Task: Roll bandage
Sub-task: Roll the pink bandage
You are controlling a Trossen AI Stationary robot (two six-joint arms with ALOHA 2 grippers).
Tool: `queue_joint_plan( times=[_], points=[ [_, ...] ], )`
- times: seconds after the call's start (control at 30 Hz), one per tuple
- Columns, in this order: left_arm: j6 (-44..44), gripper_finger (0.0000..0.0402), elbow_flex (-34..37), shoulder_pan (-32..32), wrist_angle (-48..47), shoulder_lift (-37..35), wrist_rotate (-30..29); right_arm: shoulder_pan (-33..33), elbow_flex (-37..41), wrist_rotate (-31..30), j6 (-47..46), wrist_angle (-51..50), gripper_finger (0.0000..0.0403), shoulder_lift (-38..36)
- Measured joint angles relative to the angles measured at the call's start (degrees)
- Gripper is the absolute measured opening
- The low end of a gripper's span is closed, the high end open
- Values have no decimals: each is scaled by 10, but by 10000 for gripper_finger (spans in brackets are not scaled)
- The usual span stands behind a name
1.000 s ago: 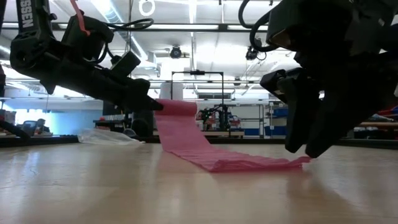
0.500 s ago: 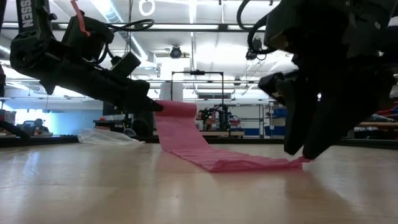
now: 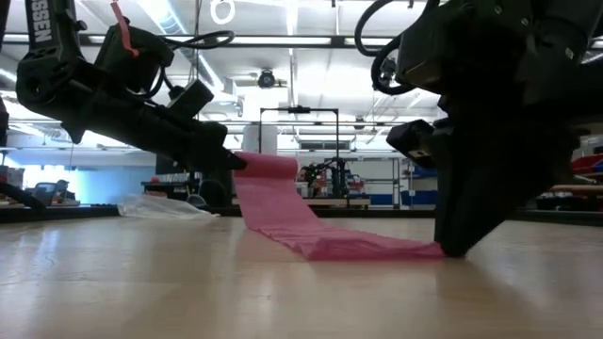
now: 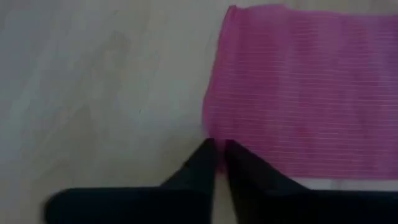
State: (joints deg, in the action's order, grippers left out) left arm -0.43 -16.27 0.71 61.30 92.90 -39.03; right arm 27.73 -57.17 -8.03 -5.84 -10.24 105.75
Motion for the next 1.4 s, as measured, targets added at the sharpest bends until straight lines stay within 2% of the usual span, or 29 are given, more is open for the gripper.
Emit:
queue_joint_plan(
  times=[0.2, 0.4, 0.67, 0.83, 1.07, 1.4],
  points=[
    [6, 16, 0, 0, 5, 0, 1, 4, -20, -29, 6, -51, 4, -18],
    [33, 16, 0, 0, 3, 0, 1, 7, -104, -114, 44, -162, 2, -76],
    [48, 16, 0, 5, 2, 0, 2, 5, -224, -237, 134, -213, 1, -158],
    [57, 16, 0, 23, 2, 0, 3, 2, -284, -320, 209, -208, 1, -180],
    [96, 16, -23, 68, 0, 0, 12, -34, -358, -399, 314, -166, 0, -179],
    [122, 16, -48, 101, -13, 0, 12, -104, -403, -407, 437, -50, 0, -178]
  ],
)
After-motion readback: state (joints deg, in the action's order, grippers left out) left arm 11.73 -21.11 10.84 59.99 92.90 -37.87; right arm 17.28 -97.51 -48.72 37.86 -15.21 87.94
